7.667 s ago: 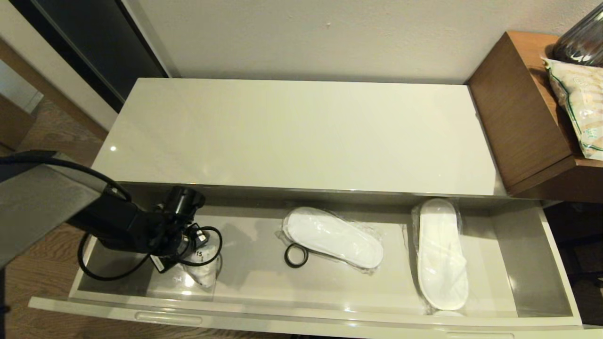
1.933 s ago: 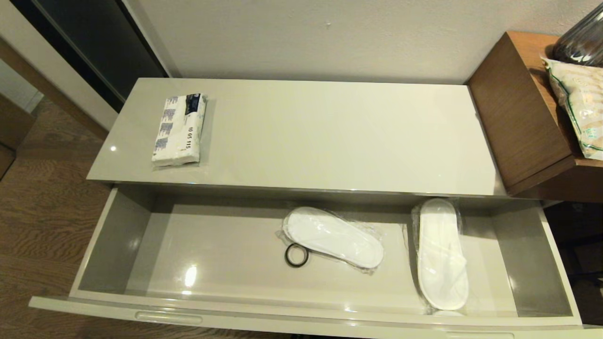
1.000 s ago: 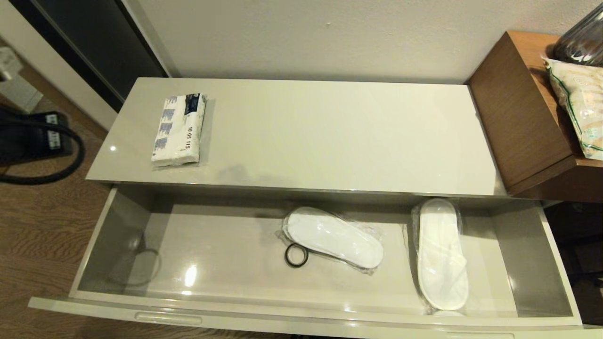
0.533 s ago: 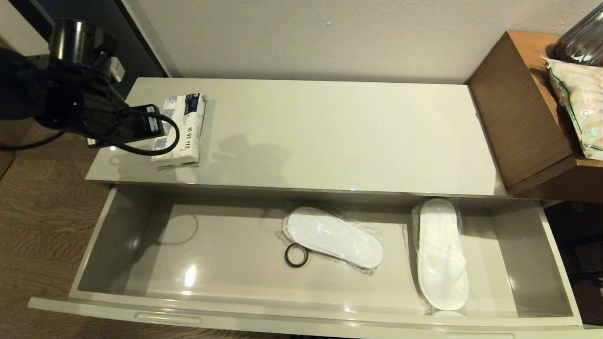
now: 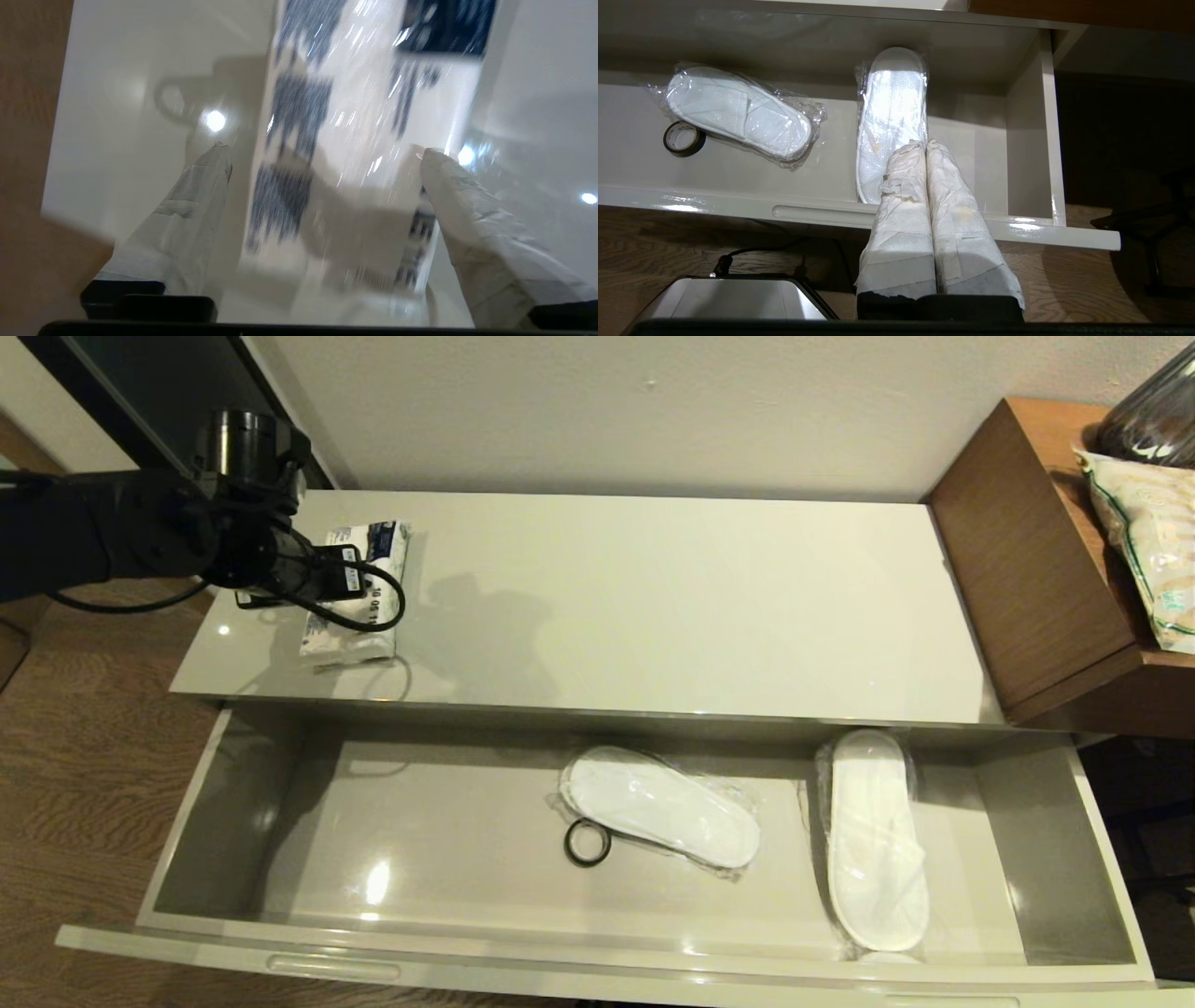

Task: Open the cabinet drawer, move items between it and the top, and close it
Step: Pick up the tissue on the table

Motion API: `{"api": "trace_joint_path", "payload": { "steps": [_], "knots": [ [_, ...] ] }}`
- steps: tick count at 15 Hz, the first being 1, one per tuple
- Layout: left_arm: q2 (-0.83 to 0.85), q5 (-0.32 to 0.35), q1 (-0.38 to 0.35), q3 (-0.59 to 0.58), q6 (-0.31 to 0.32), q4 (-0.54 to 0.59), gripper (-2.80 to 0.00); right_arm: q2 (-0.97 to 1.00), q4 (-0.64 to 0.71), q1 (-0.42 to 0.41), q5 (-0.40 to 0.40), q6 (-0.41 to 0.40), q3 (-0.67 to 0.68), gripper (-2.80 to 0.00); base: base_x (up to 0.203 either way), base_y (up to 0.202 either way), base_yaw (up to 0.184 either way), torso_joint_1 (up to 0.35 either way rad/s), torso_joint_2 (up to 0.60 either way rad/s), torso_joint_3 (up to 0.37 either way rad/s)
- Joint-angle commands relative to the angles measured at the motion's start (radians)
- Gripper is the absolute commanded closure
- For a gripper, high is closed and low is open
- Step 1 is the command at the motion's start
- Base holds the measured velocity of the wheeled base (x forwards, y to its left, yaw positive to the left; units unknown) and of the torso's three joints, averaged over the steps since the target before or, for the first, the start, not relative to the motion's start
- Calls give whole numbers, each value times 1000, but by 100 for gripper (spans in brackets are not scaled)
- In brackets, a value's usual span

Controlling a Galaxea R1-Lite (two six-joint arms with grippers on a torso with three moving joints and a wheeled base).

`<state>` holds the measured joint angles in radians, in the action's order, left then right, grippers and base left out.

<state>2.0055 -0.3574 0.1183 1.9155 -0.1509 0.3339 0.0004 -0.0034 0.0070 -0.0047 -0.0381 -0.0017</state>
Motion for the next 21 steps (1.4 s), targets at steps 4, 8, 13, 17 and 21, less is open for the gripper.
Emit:
{"api": "trace_joint_path", "payload": {
  "steps": [4,8,13,17,21],
  "knots": [
    [94,7,1,10,44,-91,-280,-2,0,1,0,0,0,0,0,0,0,0,0,0],
    [128,-5,-3,10,44,-91,-280,-2,-1,1,0,0,0,0,0,0,0,0,0,0],
    [114,-1,1,-3,29,-69,0,-2,-1,1,0,0,0,0,0,0,0,0,0,0],
    [3,2,30,-111,-6,-37,0,-2,0,1,0,0,0,0,0,0,0,0,0,0],
    [-208,9,70,-327,-18,-29,0,-2,0,1,0,0,0,0,0,0,0,0,0,0]
  ]
}}
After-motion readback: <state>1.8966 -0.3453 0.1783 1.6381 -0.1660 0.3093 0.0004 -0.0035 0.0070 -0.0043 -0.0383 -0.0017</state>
